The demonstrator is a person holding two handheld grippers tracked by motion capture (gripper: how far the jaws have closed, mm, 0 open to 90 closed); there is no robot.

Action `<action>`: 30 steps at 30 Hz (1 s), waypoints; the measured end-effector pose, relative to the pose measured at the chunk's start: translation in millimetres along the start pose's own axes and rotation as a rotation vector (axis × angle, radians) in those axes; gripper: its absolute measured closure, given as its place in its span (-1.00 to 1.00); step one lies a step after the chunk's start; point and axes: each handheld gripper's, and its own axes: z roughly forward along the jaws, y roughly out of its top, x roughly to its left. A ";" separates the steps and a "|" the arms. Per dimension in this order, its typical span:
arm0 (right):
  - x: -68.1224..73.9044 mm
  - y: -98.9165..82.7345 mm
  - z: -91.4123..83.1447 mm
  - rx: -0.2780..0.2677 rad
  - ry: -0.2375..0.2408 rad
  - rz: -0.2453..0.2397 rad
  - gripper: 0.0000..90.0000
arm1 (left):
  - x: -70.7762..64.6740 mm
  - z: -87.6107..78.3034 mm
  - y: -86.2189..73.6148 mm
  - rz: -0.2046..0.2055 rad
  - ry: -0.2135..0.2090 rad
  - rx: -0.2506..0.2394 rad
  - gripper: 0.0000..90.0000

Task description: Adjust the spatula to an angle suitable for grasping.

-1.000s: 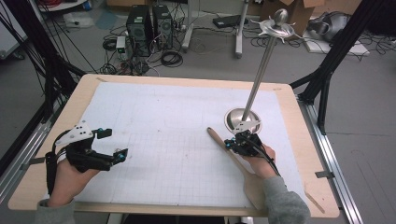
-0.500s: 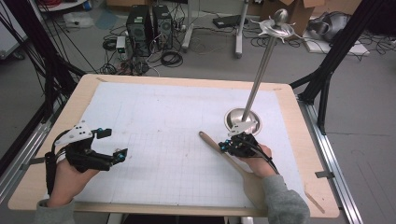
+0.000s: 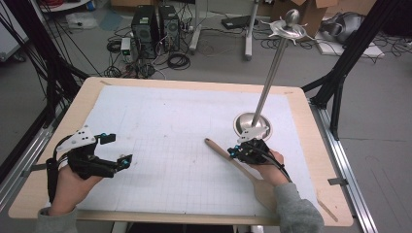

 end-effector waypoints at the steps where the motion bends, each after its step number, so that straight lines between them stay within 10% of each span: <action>1: -0.1 -0.2 -4.0 -0.012 0.003 0.003 1.00 | 0.2 -0.1 -0.1 0.000 -0.001 -0.001 -0.96; 11: 15.8 -8.1 -48.0 -0.116 -0.040 0.023 0.97 | -1.5 -0.3 0.7 0.002 0.002 -0.002 -0.96; 30: 35.0 -32.9 -81.0 -0.122 -0.085 0.099 -0.33 | -0.9 3.3 5.4 0.005 -0.014 -0.013 -0.96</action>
